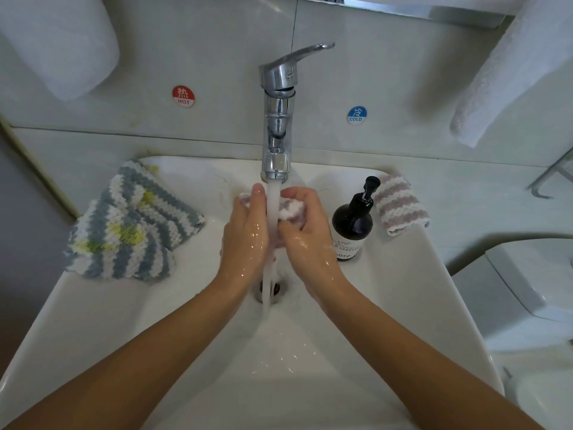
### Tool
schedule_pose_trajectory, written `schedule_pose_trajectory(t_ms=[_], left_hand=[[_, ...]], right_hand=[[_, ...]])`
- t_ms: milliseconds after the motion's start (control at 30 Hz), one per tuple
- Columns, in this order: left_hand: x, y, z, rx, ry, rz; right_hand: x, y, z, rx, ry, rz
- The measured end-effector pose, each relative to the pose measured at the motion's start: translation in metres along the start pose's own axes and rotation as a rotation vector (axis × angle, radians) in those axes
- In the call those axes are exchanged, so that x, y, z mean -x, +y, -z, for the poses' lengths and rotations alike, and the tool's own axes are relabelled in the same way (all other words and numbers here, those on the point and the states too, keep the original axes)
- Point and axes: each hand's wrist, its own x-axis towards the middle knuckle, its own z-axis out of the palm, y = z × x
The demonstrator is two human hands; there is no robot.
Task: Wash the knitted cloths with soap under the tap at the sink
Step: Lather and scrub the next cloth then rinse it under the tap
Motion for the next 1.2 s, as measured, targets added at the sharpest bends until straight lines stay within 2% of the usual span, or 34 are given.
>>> schedule_pose_trajectory(t_ms=[133,200,367,500,667,767,867,967,1100,1200], left_hand=[[-0.002,0.007,0.007,-0.339,-0.031,-0.064],[-0.001,0.008,0.009,-0.405,-0.052,-0.110],[0.007,0.002,0.009,-0.221,0.001,-0.305],[0.013,-0.001,0.007,-0.080,0.053,-0.286],[0.015,-0.003,0.004,0.014,0.125,-0.386],[0.019,-0.002,0.004,0.102,0.105,-0.437],[0.022,-0.004,0.000,0.161,0.112,-0.384],[0.022,-0.008,-0.005,0.122,0.103,-0.253],[0.025,-0.008,-0.006,0.075,0.052,-0.163],[0.024,-0.006,-0.005,0.027,0.071,-0.159]], right_hand=[[0.001,-0.001,0.000,0.006,-0.014,0.108],[0.001,0.001,-0.002,-0.023,0.011,0.109],[0.001,0.004,-0.002,-0.148,0.035,-0.011],[0.001,0.003,-0.002,-0.045,0.030,-0.055],[-0.003,0.007,-0.003,0.073,0.036,-0.090],[-0.003,0.008,-0.004,0.056,0.048,-0.141],[-0.003,0.006,-0.009,-0.008,0.040,-0.149],[-0.010,0.006,-0.014,0.162,0.056,-0.153],[-0.014,0.007,-0.014,0.231,0.092,-0.200],[-0.006,0.009,-0.013,0.067,0.175,-0.201]])
